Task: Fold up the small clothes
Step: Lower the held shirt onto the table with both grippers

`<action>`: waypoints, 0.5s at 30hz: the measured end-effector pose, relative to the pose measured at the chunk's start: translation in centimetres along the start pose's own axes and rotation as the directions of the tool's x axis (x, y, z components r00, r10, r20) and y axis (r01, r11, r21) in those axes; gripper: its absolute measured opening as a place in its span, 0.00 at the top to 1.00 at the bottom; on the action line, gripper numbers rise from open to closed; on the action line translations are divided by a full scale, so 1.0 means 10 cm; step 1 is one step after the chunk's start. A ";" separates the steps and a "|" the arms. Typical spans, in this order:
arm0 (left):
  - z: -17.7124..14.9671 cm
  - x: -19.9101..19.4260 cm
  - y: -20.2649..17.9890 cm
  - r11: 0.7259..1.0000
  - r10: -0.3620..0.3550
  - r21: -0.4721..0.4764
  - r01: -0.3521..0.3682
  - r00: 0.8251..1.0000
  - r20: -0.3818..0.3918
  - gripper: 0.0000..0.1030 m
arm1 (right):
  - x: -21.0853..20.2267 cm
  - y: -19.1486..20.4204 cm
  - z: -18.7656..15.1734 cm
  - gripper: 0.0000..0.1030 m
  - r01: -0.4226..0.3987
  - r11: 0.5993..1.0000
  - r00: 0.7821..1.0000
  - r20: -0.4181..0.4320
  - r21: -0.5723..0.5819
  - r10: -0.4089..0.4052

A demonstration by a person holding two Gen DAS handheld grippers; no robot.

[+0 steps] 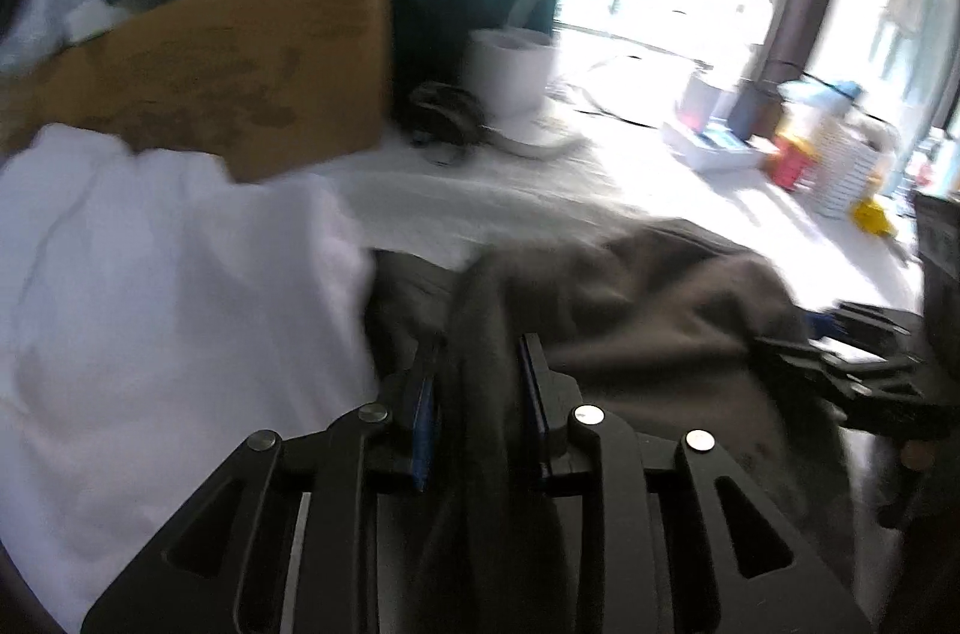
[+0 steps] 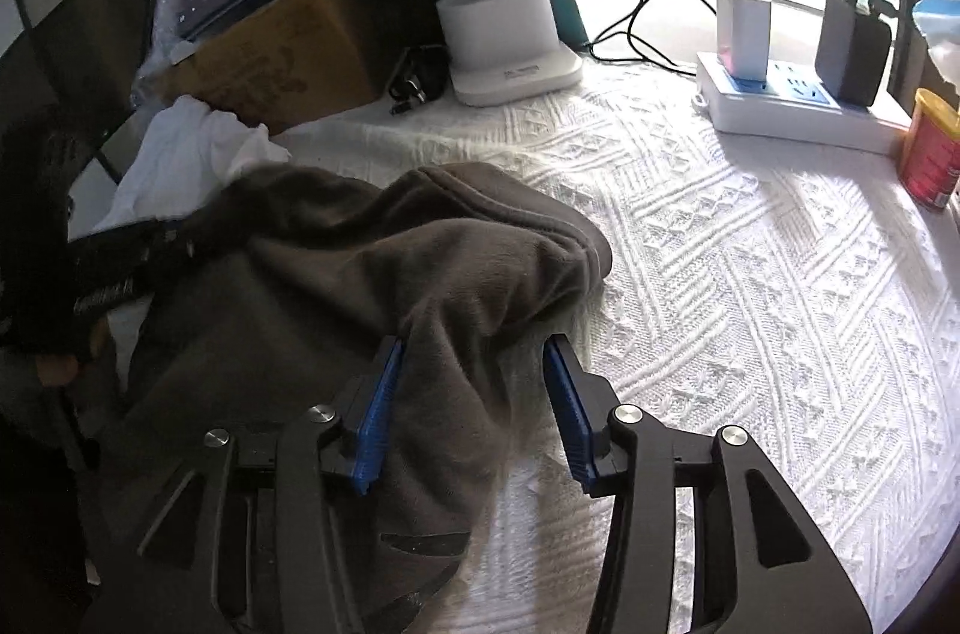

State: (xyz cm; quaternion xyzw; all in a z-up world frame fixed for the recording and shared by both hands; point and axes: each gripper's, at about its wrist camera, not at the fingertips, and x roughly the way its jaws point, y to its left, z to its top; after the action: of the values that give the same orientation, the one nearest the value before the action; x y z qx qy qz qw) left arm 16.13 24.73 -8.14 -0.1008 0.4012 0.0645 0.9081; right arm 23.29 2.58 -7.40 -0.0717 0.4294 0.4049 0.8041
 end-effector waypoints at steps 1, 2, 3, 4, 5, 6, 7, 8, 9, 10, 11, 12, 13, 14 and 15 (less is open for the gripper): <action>0.03 0.01 0.06 1.000 0.024 -0.004 -0.024 1.000 -0.004 0.75 | 0.01 0.00 0.00 0.52 -0.001 1.000 1.000 0.000 0.000 0.001; 0.04 0.03 0.10 1.000 0.029 -0.007 -0.029 1.000 -0.013 0.75 | 0.02 0.00 0.01 0.52 -0.002 1.000 1.000 0.002 0.002 0.002; 0.06 0.03 0.13 1.000 0.028 -0.002 -0.028 0.999 -0.024 0.75 | 0.01 0.00 0.01 0.52 -0.004 1.000 1.000 0.006 0.006 0.004; 0.07 0.02 0.13 0.999 0.035 0.013 -0.034 0.999 -0.017 0.75 | 0.00 0.00 0.02 0.52 -0.009 1.000 1.000 0.010 0.013 0.009; 0.08 0.00 0.11 0.998 0.048 0.033 -0.048 0.999 -0.006 0.75 | -0.02 -0.02 0.03 0.52 -0.013 1.000 1.000 0.015 0.020 0.013; 0.09 -0.02 0.10 0.997 0.058 0.052 -0.058 0.998 -0.003 0.75 | -0.03 -0.04 0.04 0.52 -0.016 0.999 1.000 0.019 0.031 0.016; 0.10 -0.03 0.10 0.997 0.053 0.055 -0.052 0.999 -0.001 0.75 | -0.05 -0.07 0.06 0.52 -0.025 0.998 0.999 0.021 0.049 0.024; 0.10 -0.04 0.09 0.998 0.041 0.056 -0.041 0.999 0.000 0.75 | -0.04 -0.11 0.08 0.52 -0.038 0.997 0.999 0.019 0.072 0.037; 0.10 -0.04 0.09 0.998 0.026 0.059 -0.026 1.000 -0.002 0.75 | -0.02 -0.15 0.10 0.52 -0.051 0.995 0.999 0.010 0.091 0.050; 0.10 -0.03 0.06 0.998 0.015 0.067 -0.014 1.000 -0.007 0.75 | 0.01 -0.17 0.11 0.46 -0.061 0.993 0.998 0.003 0.098 0.061; 0.10 0.00 0.05 0.997 0.006 0.074 -0.005 1.000 -0.014 0.75 | 0.05 -0.19 0.13 0.41 -0.055 0.994 0.998 -0.001 0.095 0.055; 0.10 0.03 0.03 0.997 -0.004 0.081 0.006 1.000 -0.024 0.75 | 0.07 -0.19 0.15 0.33 -0.039 0.996 0.999 -0.001 0.082 0.039; 0.10 0.08 0.01 0.996 -0.010 0.086 0.013 0.999 -0.034 0.75 | 0.10 -0.19 0.16 0.32 -0.039 0.997 0.999 0.009 0.066 0.038; 0.09 0.12 0.00 0.996 -0.009 0.086 0.013 0.999 -0.042 0.75 | 0.11 -0.18 0.18 0.32 -0.035 0.998 0.999 0.016 0.059 0.034; 0.08 0.15 0.01 0.996 -0.008 0.084 0.012 0.999 -0.049 0.75 | 0.12 -0.19 0.19 0.32 -0.031 0.998 0.999 0.022 0.058 0.030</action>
State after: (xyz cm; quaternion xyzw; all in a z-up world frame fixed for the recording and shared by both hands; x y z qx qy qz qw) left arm 17.66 25.03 -8.74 -0.0660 0.4250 0.0406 0.9019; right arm 26.24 2.94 -7.55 -0.0371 0.4336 0.4052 0.8040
